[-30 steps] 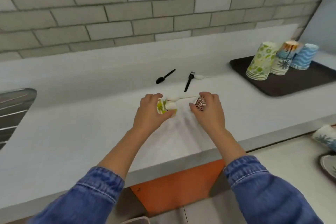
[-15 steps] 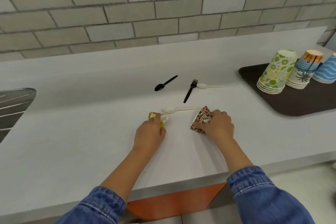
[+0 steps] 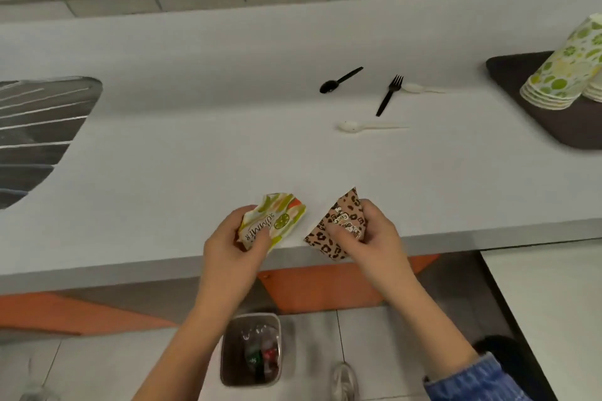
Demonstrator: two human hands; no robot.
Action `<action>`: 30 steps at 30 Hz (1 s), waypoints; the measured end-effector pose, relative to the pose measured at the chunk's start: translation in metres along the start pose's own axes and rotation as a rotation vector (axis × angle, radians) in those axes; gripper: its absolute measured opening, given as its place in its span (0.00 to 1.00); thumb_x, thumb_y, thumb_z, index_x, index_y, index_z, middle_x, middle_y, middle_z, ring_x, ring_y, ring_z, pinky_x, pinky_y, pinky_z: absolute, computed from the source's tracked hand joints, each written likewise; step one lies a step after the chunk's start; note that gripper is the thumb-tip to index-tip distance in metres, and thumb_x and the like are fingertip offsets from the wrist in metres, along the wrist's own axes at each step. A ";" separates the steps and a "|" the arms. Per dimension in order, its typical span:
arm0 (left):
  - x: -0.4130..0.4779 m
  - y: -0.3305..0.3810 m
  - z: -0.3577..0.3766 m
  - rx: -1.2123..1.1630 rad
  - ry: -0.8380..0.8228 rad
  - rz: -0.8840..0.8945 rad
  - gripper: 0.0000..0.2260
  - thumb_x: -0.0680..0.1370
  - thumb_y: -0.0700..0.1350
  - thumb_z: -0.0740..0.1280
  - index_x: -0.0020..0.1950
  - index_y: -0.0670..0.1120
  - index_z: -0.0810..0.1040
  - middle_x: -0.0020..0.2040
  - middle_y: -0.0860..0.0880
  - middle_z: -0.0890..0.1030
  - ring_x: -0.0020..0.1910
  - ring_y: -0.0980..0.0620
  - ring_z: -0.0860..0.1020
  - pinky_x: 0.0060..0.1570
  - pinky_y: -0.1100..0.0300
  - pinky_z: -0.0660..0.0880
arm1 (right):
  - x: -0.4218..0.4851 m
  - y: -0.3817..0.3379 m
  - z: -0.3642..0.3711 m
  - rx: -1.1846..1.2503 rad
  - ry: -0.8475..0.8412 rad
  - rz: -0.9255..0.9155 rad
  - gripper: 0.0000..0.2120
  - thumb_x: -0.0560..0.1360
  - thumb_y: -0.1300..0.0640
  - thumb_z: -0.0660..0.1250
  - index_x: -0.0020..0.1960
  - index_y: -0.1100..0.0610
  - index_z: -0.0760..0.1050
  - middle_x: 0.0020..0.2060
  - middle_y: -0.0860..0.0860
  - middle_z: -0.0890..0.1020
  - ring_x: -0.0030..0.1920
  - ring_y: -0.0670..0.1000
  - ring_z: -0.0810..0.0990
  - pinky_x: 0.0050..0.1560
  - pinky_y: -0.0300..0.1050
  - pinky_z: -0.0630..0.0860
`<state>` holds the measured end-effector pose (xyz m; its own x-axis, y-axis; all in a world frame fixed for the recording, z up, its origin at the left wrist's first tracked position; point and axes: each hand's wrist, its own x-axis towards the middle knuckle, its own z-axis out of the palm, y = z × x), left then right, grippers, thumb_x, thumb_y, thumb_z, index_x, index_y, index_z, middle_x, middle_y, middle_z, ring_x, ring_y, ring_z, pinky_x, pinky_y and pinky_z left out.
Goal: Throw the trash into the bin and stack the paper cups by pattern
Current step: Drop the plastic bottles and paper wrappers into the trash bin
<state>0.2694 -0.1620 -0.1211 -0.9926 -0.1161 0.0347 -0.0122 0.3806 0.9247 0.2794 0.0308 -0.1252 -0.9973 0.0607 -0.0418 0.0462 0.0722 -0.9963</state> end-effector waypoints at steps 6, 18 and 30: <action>-0.058 -0.082 -0.072 -0.014 -0.112 -0.172 0.09 0.73 0.39 0.70 0.47 0.53 0.78 0.41 0.54 0.84 0.39 0.59 0.82 0.35 0.68 0.77 | -0.067 0.050 0.086 -0.049 -0.082 0.012 0.13 0.72 0.66 0.71 0.51 0.52 0.76 0.45 0.40 0.84 0.46 0.42 0.83 0.46 0.35 0.78; -0.055 -0.368 -0.035 0.487 -0.322 -0.488 0.12 0.75 0.40 0.66 0.58 0.45 0.76 0.49 0.45 0.83 0.41 0.49 0.78 0.33 0.64 0.69 | -0.071 0.326 0.213 -0.521 0.058 0.534 0.13 0.74 0.55 0.67 0.58 0.53 0.74 0.47 0.50 0.83 0.47 0.52 0.81 0.41 0.39 0.72; -0.044 -0.453 -0.002 0.514 -0.408 -0.524 0.26 0.71 0.46 0.73 0.68 0.47 0.69 0.65 0.45 0.69 0.58 0.45 0.76 0.58 0.56 0.71 | -0.074 0.426 0.222 -0.673 0.023 0.641 0.37 0.75 0.44 0.66 0.77 0.53 0.52 0.72 0.52 0.66 0.65 0.54 0.74 0.60 0.47 0.72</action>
<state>0.3186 -0.3312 -0.5409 -0.8075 -0.0908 -0.5828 -0.4391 0.7523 0.4911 0.3598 -0.1643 -0.5628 -0.7688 0.3076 -0.5606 0.6186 0.5800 -0.5301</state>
